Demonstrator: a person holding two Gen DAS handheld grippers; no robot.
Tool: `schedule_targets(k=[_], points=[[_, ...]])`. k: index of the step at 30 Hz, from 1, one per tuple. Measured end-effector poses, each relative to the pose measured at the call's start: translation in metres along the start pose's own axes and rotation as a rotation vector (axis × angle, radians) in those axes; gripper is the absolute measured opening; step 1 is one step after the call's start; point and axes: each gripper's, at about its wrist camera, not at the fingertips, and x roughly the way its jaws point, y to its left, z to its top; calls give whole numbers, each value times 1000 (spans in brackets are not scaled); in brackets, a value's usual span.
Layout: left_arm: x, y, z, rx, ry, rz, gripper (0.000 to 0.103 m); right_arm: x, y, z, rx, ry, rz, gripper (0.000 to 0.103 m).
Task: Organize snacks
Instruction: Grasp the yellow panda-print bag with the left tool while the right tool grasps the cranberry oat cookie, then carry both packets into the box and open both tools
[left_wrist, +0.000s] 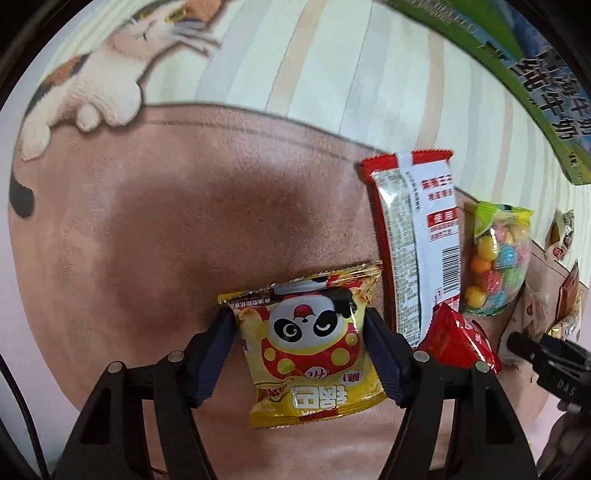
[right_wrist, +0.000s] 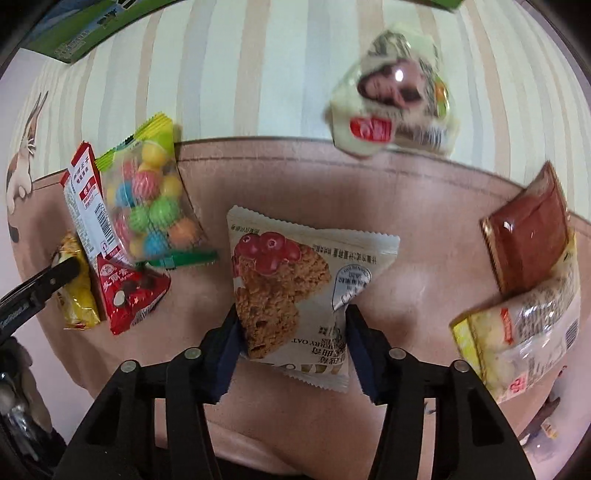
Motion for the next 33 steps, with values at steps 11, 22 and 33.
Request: schedule_targets(k=[11, 22, 33], points=[[24, -18, -11, 13, 35, 41, 70, 7, -26, 2, 130, -41, 41, 74], [18, 3, -2, 22, 26, 30, 67, 18, -13, 6, 140, -40, 17, 74], [-15, -12, -25, 113, 15, 13, 59, -1, -6, -7, 116, -99, 9, 52]])
